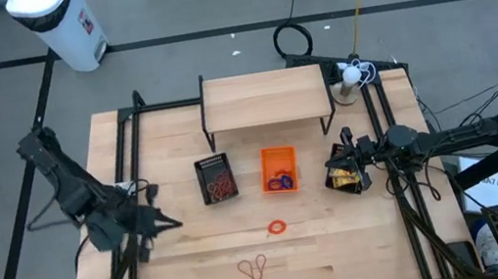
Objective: Pick & Place Office Desk Supplies
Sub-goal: Put the yellow rubber band into the left black bin
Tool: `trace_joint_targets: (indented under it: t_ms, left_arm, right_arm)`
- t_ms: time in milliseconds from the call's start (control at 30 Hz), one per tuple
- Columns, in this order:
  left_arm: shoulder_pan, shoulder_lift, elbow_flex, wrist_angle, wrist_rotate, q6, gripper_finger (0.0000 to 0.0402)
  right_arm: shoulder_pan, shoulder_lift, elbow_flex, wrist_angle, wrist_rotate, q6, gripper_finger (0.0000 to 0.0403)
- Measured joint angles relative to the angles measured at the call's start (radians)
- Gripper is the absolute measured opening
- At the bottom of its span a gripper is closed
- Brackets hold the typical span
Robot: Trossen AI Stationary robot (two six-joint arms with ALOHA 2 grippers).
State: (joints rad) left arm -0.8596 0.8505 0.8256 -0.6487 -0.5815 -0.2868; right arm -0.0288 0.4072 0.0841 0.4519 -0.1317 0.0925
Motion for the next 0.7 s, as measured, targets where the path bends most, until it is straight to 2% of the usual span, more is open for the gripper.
trace_joint_targets:
  t_ms: [167,367,500,700]
  left_arm:
    - [0.016,-0.222,-0.169,0.205,-0.047,0.064,0.0]
    - [0.115,-0.403,-0.355,0.436,0.037,0.175,0.0]
    - [0.17,-0.486,-0.447,0.465,0.083,0.185,0.0]
    - [0.182,-0.653,-0.534,0.454,0.068,0.17,0.0]
  right_arm:
    - [0.0,0.0,0.0,0.0,0.002,0.0,0.0004]
    - [0.0,0.0,0.0,0.023,0.004,0.0,0.0004]
    - [0.0,0.0,0.0,0.034,0.004,0.001,0.0004]
    - [0.0,0.007,0.0,0.031,0.002,0.025,0.0004]
